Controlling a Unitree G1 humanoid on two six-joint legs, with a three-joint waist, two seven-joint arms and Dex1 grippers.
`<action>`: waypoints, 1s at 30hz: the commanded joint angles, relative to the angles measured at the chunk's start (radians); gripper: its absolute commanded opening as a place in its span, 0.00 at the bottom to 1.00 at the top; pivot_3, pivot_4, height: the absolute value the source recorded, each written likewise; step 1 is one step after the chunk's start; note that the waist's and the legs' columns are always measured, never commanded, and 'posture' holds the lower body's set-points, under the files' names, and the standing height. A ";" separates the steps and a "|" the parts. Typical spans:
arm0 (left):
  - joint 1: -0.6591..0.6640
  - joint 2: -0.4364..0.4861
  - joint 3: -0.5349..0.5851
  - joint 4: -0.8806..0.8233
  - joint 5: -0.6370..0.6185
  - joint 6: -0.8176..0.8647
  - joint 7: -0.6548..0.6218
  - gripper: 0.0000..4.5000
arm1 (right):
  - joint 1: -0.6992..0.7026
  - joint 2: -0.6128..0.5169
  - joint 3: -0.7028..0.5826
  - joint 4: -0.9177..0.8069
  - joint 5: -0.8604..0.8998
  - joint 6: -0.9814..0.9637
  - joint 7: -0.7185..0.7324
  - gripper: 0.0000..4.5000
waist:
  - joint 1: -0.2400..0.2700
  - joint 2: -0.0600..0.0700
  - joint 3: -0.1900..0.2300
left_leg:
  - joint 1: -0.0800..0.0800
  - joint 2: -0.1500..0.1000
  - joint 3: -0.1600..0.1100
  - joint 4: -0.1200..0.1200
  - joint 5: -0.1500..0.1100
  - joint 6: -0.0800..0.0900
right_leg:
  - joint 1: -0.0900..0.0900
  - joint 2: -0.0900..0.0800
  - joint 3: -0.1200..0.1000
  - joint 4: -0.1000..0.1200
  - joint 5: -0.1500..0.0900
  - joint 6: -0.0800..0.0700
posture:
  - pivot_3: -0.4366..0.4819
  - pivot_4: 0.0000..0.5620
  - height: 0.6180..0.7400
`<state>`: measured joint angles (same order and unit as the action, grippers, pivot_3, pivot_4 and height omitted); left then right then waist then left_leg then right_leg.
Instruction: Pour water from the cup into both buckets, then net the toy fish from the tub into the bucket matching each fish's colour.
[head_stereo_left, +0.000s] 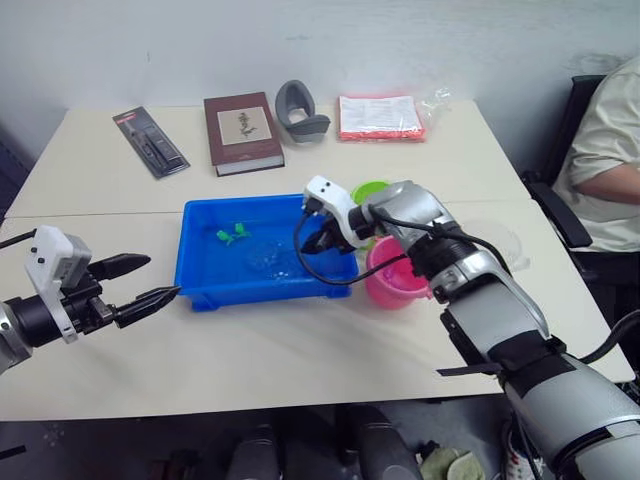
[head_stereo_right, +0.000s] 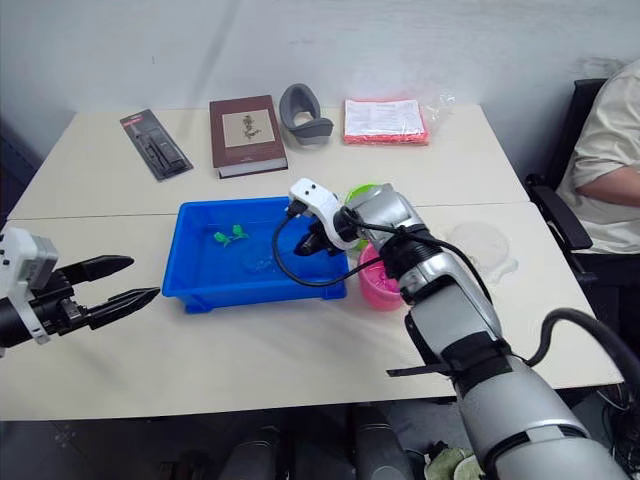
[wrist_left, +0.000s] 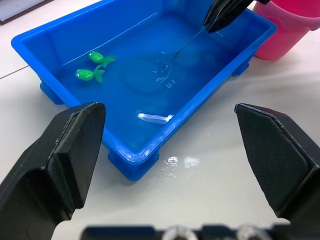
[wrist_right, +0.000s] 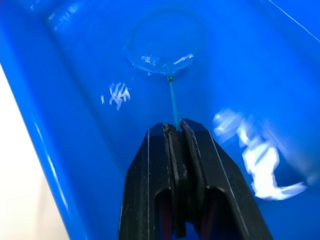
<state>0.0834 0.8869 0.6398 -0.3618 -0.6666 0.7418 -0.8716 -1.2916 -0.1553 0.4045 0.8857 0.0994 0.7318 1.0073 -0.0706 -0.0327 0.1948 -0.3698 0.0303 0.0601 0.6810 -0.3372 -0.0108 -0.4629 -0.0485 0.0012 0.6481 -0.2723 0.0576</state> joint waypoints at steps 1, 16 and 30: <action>0.007 0.002 0.050 -0.038 -0.021 -0.009 0.010 0.99 | -0.052 0.031 -0.065 0.071 -0.013 -0.070 -0.044 0.00 | -0.005 0.000 0.000 | 0.000 0.000 0.000 0.000 0.000 0.000 | 0.000 0.000 0.000 0.000 0.000 0.000 | 0.48 0.27 1.00; -0.022 0.016 0.032 -0.008 -0.011 -0.022 0.018 0.99 | -0.076 0.088 -0.131 0.135 -0.076 -0.159 -0.062 0.00 | -0.016 0.000 0.000 | 0.000 0.000 0.000 -0.002 0.000 -0.002 | 0.000 0.000 0.000 0.000 0.000 0.000 | 0.48 0.27 1.00; 0.138 0.024 0.200 0.029 -0.019 -0.006 -0.051 0.99 | 0.001 0.075 -0.057 0.047 -0.156 -0.185 0.071 0.00 | -0.019 0.000 0.000 | 0.001 0.000 -0.001 -0.011 0.001 -0.004 | -0.001 -0.001 -0.001 -0.003 0.000 -0.001 | 0.48 0.27 1.00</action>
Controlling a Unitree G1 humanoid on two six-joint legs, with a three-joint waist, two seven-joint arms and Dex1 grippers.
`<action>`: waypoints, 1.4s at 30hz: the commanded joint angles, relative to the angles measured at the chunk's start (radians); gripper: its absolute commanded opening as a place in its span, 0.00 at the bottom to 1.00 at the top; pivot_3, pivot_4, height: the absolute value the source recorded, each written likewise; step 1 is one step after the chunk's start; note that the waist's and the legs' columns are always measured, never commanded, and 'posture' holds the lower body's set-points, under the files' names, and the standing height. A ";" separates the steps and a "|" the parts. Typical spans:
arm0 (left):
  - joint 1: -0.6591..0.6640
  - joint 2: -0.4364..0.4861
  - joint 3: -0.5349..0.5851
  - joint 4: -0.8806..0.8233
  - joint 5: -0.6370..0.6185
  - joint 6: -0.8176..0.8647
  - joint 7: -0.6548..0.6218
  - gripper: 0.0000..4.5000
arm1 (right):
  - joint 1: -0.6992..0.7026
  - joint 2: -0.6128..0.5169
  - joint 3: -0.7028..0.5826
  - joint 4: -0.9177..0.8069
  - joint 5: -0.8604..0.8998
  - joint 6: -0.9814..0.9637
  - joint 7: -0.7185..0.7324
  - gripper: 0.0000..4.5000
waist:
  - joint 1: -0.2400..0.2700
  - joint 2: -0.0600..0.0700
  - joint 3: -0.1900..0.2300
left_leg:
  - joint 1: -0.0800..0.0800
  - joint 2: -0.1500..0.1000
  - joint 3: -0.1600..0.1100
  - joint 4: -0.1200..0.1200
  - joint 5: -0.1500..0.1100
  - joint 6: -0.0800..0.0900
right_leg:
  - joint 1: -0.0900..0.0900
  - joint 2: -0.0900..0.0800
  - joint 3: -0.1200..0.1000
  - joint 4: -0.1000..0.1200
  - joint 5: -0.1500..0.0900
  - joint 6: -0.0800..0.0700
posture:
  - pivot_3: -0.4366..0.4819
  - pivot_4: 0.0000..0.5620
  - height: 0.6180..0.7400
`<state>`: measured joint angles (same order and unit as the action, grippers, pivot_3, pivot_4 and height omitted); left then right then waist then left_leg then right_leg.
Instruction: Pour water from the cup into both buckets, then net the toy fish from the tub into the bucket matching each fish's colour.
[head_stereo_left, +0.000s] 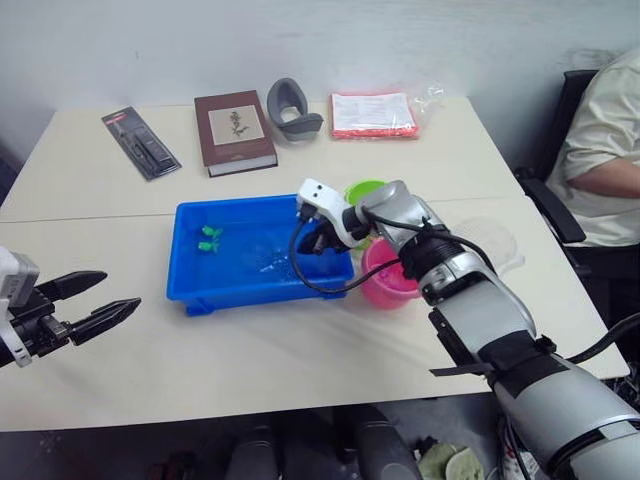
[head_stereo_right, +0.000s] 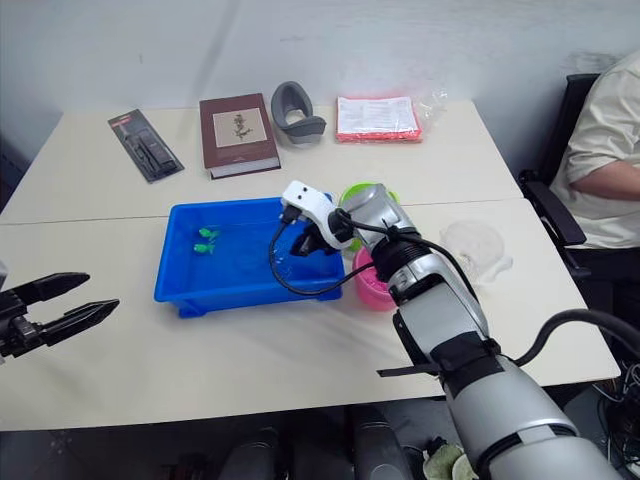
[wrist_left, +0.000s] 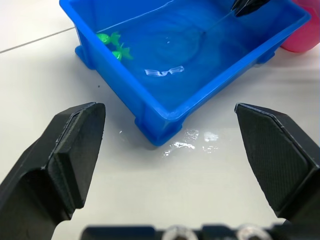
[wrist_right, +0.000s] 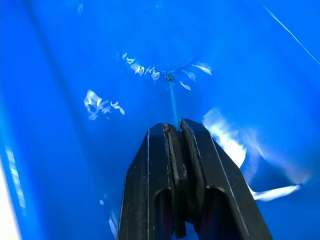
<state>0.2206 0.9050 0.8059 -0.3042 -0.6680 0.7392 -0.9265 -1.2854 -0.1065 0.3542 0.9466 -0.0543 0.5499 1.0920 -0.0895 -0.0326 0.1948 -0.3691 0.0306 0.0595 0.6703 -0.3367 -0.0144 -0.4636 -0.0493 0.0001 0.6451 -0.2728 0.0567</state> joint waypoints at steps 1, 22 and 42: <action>-0.001 0.006 0.035 -0.032 -0.019 -0.003 0.007 0.99 | -0.010 0.041 -0.012 0.000 -0.003 -0.007 -0.026 0.00 | 0.000 0.000 0.000 | 0.000 0.000 0.000 -0.001 0.000 0.000 | 0.000 0.000 0.000 0.000 0.000 0.000 | 0.48 0.27 1.00; 0.003 0.003 0.063 -0.042 -0.034 -0.006 0.029 0.99 | -0.115 0.188 -0.153 0.084 0.055 -0.005 -0.101 0.00 | -0.004 0.000 0.000 | -0.001 -0.001 -0.005 -0.004 0.002 -0.003 | 0.000 -0.004 -0.007 0.000 -0.002 -0.004 | 0.48 0.27 1.00; -0.332 0.082 -0.222 0.043 -0.115 0.019 -0.056 0.99 | 0.321 -0.245 -0.227 -0.870 0.198 0.342 -0.034 0.00 | 0.032 0.000 0.000 | -0.002 -0.003 -0.010 -0.004 0.003 -0.003 | 0.001 -0.005 -0.012 0.000 -0.002 -0.004 | 0.48 0.27 1.00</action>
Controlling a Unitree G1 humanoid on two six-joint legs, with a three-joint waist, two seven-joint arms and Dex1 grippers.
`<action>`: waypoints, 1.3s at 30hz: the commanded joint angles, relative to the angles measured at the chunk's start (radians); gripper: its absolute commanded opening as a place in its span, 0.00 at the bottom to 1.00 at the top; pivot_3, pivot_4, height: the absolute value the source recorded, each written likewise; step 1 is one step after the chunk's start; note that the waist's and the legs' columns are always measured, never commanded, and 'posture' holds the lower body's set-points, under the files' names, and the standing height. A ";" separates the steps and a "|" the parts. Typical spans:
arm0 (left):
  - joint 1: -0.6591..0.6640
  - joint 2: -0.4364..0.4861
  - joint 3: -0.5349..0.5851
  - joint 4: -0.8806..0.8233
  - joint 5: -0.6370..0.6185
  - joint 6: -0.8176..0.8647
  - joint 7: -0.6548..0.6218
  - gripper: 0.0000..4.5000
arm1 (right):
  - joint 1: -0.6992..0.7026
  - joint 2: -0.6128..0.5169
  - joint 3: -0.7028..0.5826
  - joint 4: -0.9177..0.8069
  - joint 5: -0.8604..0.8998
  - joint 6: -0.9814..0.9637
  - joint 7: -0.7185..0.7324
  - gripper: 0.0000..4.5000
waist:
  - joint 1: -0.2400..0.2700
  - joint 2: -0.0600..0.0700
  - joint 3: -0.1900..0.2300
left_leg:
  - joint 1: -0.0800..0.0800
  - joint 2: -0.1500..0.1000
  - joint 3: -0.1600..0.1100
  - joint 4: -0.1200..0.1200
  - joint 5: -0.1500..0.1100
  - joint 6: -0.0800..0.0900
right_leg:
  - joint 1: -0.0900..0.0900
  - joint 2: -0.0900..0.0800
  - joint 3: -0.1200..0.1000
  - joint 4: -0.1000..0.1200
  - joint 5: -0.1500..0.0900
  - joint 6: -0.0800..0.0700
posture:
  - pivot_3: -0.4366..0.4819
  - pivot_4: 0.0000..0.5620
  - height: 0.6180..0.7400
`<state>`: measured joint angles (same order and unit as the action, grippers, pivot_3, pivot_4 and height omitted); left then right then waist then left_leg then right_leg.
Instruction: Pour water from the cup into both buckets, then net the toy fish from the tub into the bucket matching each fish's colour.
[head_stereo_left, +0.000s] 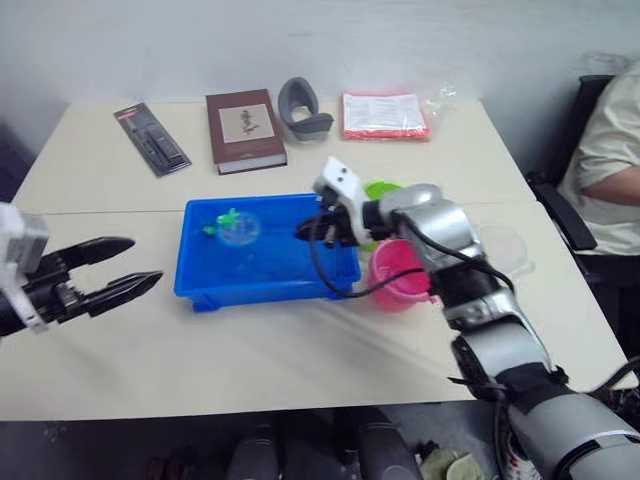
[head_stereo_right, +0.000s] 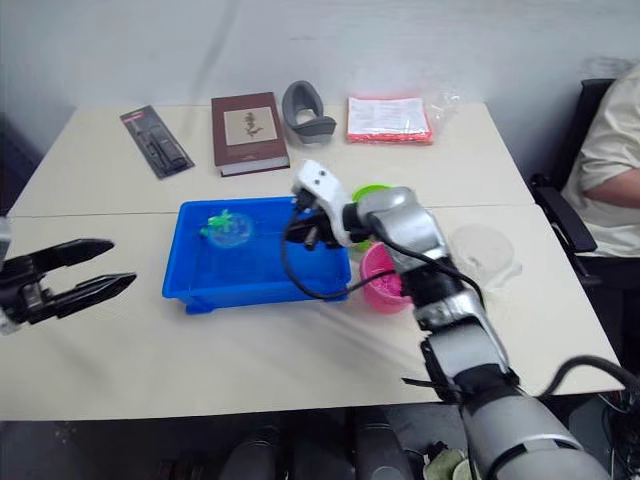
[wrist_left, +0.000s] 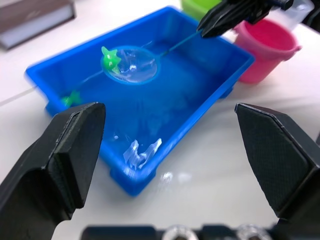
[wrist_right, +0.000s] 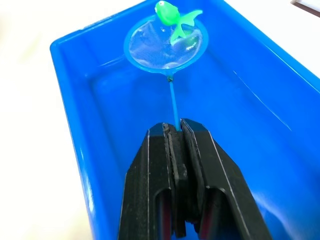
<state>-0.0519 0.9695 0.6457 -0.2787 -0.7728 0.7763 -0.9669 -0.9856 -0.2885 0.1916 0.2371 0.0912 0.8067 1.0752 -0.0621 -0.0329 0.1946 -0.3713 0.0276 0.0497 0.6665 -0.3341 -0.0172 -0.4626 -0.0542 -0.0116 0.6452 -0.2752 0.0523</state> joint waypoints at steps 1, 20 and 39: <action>-0.105 0.013 -0.103 0.033 -0.003 -0.027 -0.020 0.99 | 0.043 -0.098 -0.083 -0.209 0.063 0.112 -0.029 0.00 | 0.008 0.000 0.000 | 0.000 0.000 0.000 0.000 0.000 0.000 | 0.000 0.000 0.000 0.000 0.000 0.000 | 0.48 0.27 1.00; -0.553 -0.192 -0.544 0.277 0.142 -0.177 -0.145 0.99 | 0.344 -0.584 -0.274 -0.562 0.106 0.143 -0.212 0.00 | 0.032 0.000 0.000 | 0.001 0.002 0.005 0.002 0.001 0.002 | 0.000 0.009 0.006 0.000 0.001 0.002 | 0.48 0.27 1.00; -0.582 -0.199 -0.550 0.314 0.174 -0.196 -0.161 0.99 | 0.259 -0.863 0.009 -0.154 -0.557 -1.206 -0.409 0.00 | 0.028 0.000 0.000 | 0.003 0.002 0.016 0.015 -0.002 0.006 | 0.000 0.012 0.017 0.000 0.004 0.007 | 0.48 0.27 1.00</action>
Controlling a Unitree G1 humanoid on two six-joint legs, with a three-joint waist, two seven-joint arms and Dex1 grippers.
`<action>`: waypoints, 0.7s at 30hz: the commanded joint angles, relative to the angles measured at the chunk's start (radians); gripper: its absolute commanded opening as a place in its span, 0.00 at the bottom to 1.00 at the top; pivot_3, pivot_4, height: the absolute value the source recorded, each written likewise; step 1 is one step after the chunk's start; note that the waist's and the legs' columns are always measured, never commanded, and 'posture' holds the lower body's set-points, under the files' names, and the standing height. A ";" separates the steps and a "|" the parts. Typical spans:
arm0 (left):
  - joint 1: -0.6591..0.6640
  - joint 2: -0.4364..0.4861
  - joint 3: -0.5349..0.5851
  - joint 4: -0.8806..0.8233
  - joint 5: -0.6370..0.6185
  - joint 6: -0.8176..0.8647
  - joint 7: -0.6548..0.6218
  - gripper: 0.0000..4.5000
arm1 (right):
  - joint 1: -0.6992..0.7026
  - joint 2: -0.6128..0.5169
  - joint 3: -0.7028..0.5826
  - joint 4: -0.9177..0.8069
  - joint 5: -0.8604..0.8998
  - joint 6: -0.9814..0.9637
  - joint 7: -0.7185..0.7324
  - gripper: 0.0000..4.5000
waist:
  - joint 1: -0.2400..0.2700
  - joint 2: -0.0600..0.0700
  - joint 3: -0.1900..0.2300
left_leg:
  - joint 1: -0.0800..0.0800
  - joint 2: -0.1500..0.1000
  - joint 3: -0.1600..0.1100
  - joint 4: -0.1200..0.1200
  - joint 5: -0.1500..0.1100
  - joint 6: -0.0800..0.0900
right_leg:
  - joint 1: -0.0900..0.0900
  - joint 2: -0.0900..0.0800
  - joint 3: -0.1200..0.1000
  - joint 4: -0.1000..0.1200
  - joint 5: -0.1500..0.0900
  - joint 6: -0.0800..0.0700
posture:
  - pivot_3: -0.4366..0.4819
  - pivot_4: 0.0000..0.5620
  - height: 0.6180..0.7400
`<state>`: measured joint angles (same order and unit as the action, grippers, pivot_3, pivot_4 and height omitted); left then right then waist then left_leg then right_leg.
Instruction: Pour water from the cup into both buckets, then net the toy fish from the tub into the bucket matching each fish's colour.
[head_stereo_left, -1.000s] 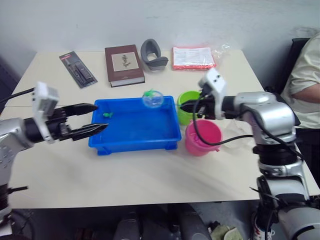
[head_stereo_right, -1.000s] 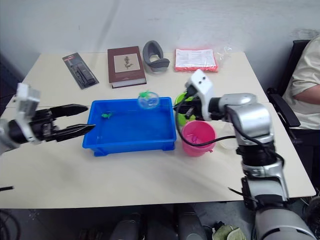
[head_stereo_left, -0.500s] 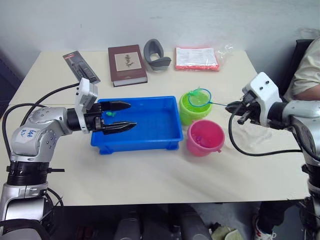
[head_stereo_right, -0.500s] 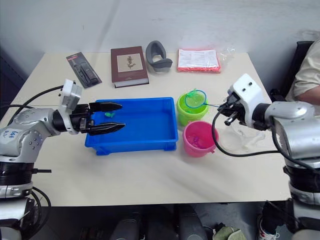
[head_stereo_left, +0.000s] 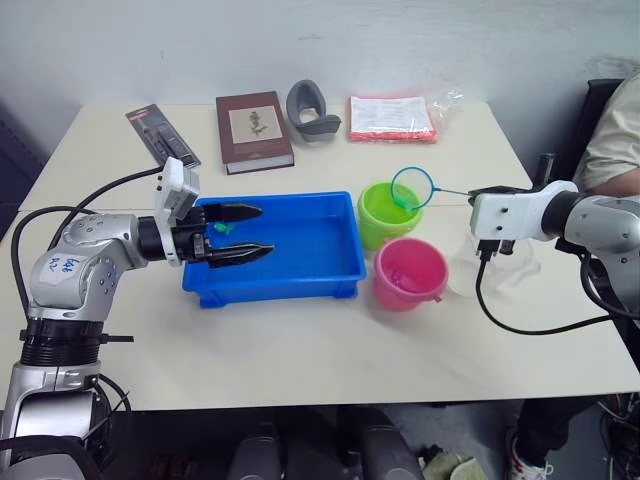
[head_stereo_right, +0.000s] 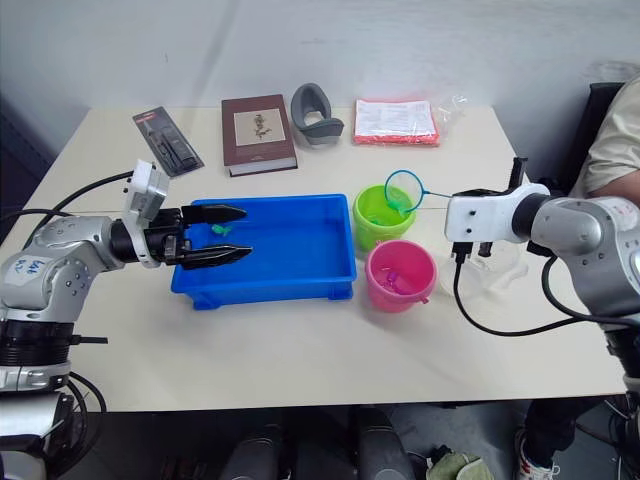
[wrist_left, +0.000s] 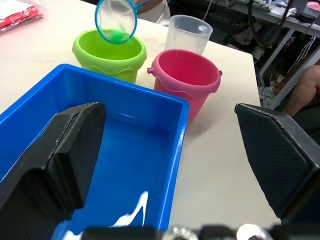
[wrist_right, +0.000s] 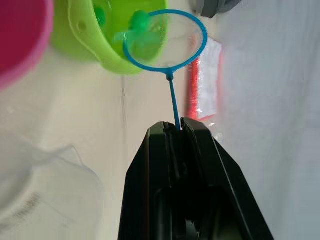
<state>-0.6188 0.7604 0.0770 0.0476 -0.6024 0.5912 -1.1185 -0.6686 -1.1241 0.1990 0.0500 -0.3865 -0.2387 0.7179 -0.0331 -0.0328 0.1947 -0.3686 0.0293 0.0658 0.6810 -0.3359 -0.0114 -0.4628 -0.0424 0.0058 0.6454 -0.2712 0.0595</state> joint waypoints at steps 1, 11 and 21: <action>-0.015 0.011 0.019 -0.011 0.007 -0.012 -0.009 0.99 | -0.072 -0.023 0.002 0.055 -0.086 -0.190 -0.059 0.00 | -0.001 0.000 0.000 | 0.000 0.000 0.000 0.000 0.000 0.000 | 0.000 0.000 0.000 0.000 0.000 0.000 | 0.48 0.27 1.00; 0.213 0.128 0.188 -0.042 0.035 -0.006 0.052 0.99 | -0.198 0.372 -0.006 -0.074 0.502 0.731 0.333 0.00 | -0.029 0.000 0.000 | 0.001 0.004 0.000 0.002 0.001 -0.002 | 0.000 0.001 0.001 0.008 0.000 0.000 | 0.48 0.27 1.00; 0.568 0.153 0.501 -0.207 -0.015 0.071 0.146 0.99 | -0.395 0.726 0.182 0.203 0.595 1.173 0.386 0.00 | -0.018 -0.001 0.000 | 0.000 0.001 -0.007 0.001 -0.001 0.002 | -0.001 -0.006 -0.004 0.008 -0.002 -0.004 | 0.48 0.27 1.00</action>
<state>-0.0705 0.9052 0.5148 -0.1069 -0.5959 0.6522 -0.9911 -1.0362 -0.4174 0.3599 0.1987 0.2076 0.9021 1.0991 -0.0512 -0.0333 0.1944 -0.3691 0.0301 0.0580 0.6822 -0.3373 -0.0095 -0.4642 -0.0491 0.0001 0.6531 -0.2736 0.0549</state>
